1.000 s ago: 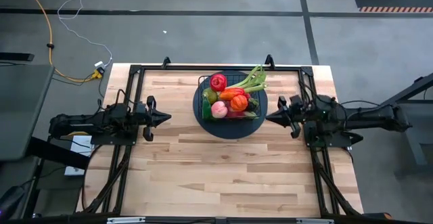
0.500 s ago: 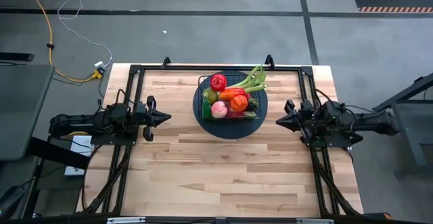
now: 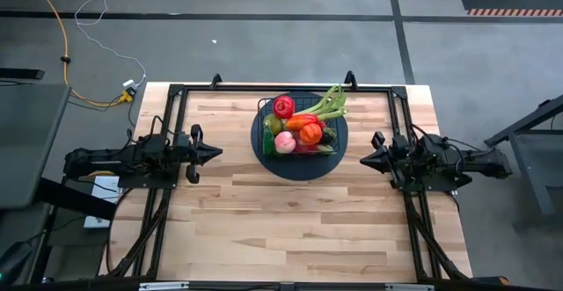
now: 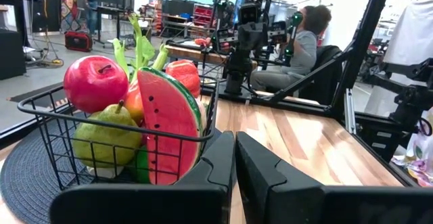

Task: Build produce basket
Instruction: Return to home position

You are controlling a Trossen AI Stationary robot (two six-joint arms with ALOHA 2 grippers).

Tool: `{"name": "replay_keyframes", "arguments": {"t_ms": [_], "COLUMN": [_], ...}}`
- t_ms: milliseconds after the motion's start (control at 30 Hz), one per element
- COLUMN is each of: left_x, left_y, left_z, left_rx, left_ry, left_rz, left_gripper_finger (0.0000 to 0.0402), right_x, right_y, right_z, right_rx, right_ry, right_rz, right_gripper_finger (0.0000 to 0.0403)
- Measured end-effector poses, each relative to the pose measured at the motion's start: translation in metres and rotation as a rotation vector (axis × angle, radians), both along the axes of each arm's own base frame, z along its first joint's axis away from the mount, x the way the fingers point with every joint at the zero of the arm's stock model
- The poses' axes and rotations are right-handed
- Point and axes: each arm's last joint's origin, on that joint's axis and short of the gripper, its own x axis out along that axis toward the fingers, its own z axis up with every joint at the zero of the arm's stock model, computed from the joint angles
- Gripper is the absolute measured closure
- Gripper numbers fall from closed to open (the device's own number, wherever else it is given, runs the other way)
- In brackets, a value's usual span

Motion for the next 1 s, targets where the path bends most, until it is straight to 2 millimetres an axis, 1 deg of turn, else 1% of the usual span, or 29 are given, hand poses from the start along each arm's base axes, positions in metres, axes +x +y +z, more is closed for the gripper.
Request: {"name": "replay_keyframes", "arguments": {"t_ms": [167,367,567,1000], "left_x": [0.0,0.0,0.0,0.0], "left_y": [0.0,0.0,0.0,0.0], "left_z": [0.0,0.0,0.0,0.0], "left_rx": [0.0,0.0,0.0,0.0], "left_ry": [0.0,0.0,0.0,0.0], "left_rz": [0.0,0.0,0.0,0.0], "left_gripper_finger": [0.0396,0.0396,0.0396,0.0396], "right_x": [0.001,0.002,0.002,0.002], "right_y": [-0.001,-0.005,-0.007,-0.007], "right_z": [-0.009,-0.023,-0.023,-0.023], "right_rx": [-0.04,-0.075,-0.123,-0.141], "right_ry": [0.085,0.23,0.234,0.234], "right_rz": [-0.035,-0.17,-0.253,-0.266], "right_gripper_finger": [0.0403,0.0403,0.0403,0.0403]}}
